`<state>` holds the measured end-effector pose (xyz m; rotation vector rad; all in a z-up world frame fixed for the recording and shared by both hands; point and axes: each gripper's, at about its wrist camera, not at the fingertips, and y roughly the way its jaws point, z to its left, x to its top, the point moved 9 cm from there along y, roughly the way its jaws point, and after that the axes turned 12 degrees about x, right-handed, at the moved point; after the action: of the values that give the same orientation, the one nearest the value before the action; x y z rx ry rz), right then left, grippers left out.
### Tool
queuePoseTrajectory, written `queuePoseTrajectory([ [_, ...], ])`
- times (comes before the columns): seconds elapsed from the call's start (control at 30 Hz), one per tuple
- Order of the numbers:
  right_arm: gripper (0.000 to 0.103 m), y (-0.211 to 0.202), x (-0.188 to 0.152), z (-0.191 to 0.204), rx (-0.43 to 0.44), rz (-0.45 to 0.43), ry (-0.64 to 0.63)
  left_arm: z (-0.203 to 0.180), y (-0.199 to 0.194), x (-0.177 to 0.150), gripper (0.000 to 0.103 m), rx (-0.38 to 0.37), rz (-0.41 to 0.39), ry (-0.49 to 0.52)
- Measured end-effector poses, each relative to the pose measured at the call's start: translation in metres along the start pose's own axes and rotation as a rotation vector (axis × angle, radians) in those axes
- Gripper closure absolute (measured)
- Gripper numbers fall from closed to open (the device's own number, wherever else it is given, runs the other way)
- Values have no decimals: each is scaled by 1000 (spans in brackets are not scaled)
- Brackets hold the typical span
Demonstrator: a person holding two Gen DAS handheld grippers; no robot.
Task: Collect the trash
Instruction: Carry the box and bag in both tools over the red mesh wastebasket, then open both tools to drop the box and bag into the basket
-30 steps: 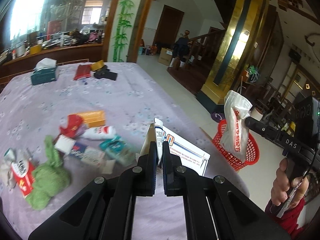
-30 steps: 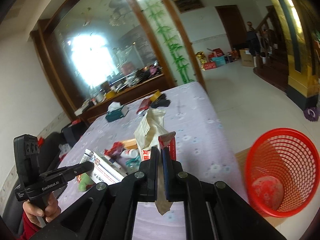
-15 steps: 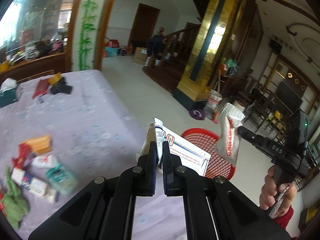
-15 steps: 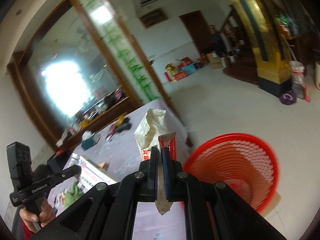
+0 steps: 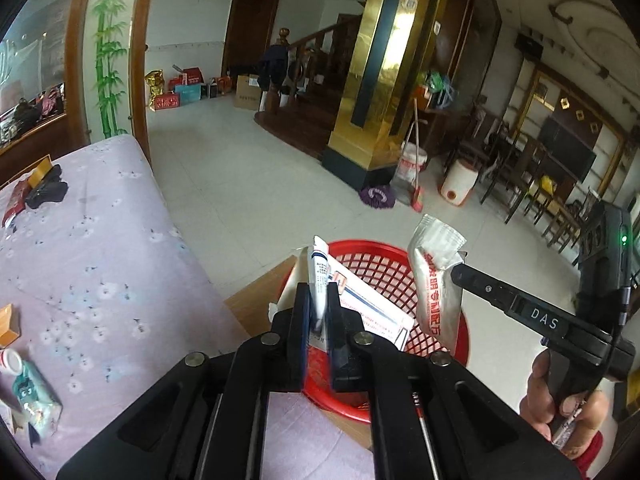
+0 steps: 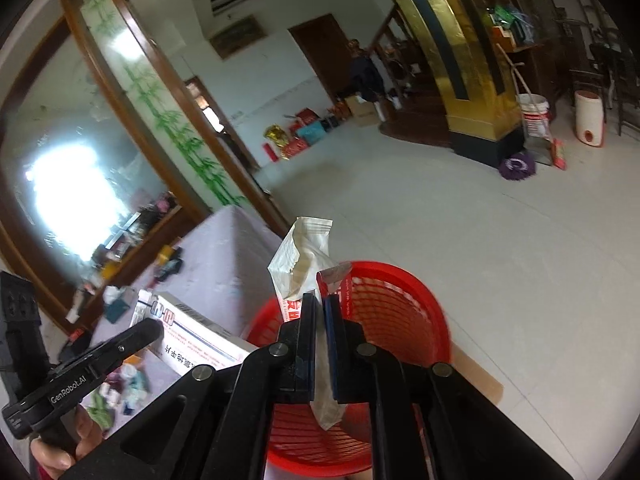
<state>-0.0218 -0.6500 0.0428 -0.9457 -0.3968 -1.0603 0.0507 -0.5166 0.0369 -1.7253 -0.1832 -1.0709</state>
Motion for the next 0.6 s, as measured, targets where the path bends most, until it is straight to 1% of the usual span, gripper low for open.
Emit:
queuePoseTrajectory([
  [0.03, 94, 4, -2, -2, -4, 13, 5, -1, 1, -3, 78, -6, 10, 5],
  [0.07, 94, 6, -4, -5, -8, 22, 9, -2, 3, -6, 63, -10, 16, 5],
  [0.1, 93, 6, -5, -7, -10, 25, 10, -2, 1, -6, 56, -7, 7, 5],
  [0.13, 90, 6, -5, -8, -16, 27, 7, 0, -3, -6, 48, -3, -12, 7],
  [0.17, 83, 5, -5, -10, -21, 27, 5, 1, -6, -5, 46, 3, -22, 10],
  [0.2, 78, 3, -4, -10, -26, 20, 4, 3, -9, -5, 46, 10, -27, 15],
  [0.23, 68, 1, -3, -6, -29, 12, 3, 4, -13, -6, 46, 10, -28, 15],
  [0.27, 65, 0, -2, -4, -29, 4, 0, 8, -20, -8, 46, 7, -30, 5],
  [0.3, 65, -2, -1, 0, -24, 1, -7, 12, -24, -9, 46, 7, -33, -4],
  [0.37, 65, -6, -3, 12, -4, 0, -15, 26, -38, -12, 41, 22, -40, -30],
  [0.43, 65, -8, -7, 30, 20, 4, -37, 39, -53, -16, 39, 38, -62, -48],
  [0.6, 64, -4, -26, 82, 65, 33, -117, 80, -93, -34, 35, 114, -106, -73],
])
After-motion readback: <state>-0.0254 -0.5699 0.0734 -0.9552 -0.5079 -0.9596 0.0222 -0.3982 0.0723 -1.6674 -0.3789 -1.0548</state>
